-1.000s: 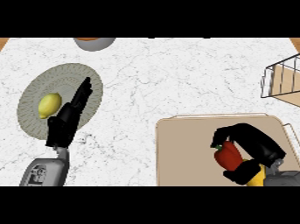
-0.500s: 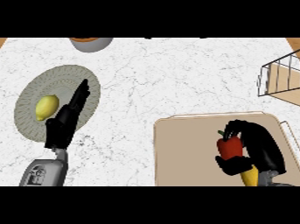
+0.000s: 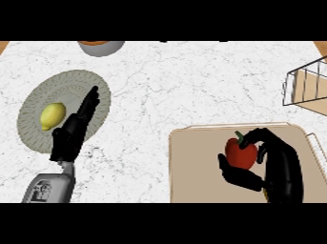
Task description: Pick the bell pepper from the tray and place it in the tiered shelf
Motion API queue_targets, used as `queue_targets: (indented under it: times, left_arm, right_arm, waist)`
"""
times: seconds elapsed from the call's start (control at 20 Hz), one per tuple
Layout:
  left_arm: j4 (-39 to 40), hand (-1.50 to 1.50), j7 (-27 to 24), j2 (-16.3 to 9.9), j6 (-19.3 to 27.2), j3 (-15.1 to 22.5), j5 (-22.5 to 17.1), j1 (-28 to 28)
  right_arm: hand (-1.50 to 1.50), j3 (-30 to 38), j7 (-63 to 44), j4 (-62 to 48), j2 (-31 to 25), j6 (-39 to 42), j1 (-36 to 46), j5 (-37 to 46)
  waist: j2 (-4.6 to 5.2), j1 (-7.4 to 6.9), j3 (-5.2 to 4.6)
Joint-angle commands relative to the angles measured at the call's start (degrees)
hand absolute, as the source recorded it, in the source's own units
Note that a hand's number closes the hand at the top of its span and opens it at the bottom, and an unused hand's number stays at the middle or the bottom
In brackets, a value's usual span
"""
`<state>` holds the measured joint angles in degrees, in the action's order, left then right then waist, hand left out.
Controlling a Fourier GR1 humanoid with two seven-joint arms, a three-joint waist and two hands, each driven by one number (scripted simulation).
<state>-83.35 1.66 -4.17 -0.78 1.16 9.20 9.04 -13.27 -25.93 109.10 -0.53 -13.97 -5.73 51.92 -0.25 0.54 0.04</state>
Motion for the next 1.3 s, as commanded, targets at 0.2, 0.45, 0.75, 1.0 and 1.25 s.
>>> queue_targets:
  times: [0.2,0.45,0.75,1.0,1.25]
  left_arm:
    - [-0.06,0.00,-0.58,-0.20,-1.03,0.00,-0.54,-0.60]
    - [0.55,0.00,0.05,-1.04,-1.12,-1.56,-1.11,1.23]
    - [-0.25,0.00,0.11,0.67,-0.13,0.33,0.16,0.55]
    - [1.20,0.00,-0.96,0.49,0.60,0.01,1.02,0.80]
    - [0.36,0.00,0.78,2.24,1.44,0.86,1.02,1.84]
  right_arm:
    - [1.50,-9.40,-6.44,22.42,0.52,-7.09,-9.28,7.51]
    - [1.50,-8.19,-16.98,31.46,0.52,-3.09,-7.80,18.26]
    - [1.50,-0.56,-18.39,37.28,-1.53,0.29,-5.93,18.10]
    - [1.50,4.60,-23.89,40.13,-3.00,4.73,1.61,23.65]
    - [1.50,13.49,-28.74,38.14,-7.33,11.24,13.09,18.61]
  waist:
    - [-0.07,0.27,-0.07]
    - [0.09,0.07,-0.11]
    - [0.16,0.07,-0.07]
    - [0.12,0.49,-0.20]
    - [0.10,-0.17,-0.13]
